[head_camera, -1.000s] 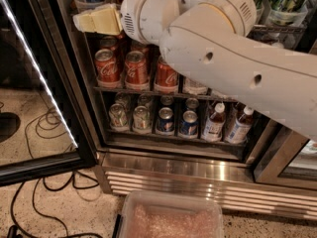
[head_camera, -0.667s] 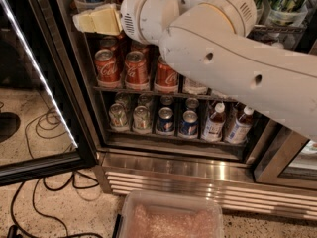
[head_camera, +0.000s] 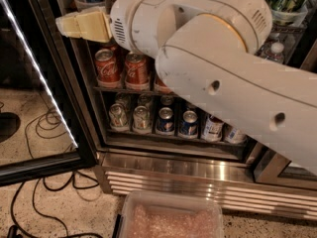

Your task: Pick redbull can from top shelf of fridge

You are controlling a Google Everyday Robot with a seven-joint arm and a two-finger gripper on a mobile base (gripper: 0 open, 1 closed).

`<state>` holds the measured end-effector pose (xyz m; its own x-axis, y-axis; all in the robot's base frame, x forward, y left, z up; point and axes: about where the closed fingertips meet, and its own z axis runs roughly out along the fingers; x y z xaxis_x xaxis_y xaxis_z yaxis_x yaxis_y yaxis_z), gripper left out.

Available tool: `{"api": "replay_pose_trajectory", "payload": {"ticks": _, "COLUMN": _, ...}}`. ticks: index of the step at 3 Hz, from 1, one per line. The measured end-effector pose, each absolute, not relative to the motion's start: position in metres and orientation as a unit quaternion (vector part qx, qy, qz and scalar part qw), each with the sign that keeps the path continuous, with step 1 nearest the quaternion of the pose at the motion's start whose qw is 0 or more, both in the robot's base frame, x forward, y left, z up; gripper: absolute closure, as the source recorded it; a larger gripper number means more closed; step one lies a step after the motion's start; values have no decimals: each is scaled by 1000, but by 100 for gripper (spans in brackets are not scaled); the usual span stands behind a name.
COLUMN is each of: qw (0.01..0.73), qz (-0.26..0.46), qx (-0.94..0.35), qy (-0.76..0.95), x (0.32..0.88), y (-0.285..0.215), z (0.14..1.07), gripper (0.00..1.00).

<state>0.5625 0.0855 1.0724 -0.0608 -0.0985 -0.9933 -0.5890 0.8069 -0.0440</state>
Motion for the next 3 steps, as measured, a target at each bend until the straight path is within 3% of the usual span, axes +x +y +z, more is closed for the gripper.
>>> {"api": "replay_pose_trajectory", "payload": {"ticks": 1, "qw": 640, "qz": 192, "qx": -245, "qy": 703, "x": 562, "y": 86, "z": 1072, "gripper": 0}}
{"api": "replay_pose_trajectory", "payload": {"ticks": 3, "qw": 646, "qz": 188, "qx": -240, "qy": 700, "x": 564, "y": 84, "z": 1084, "gripper": 42}}
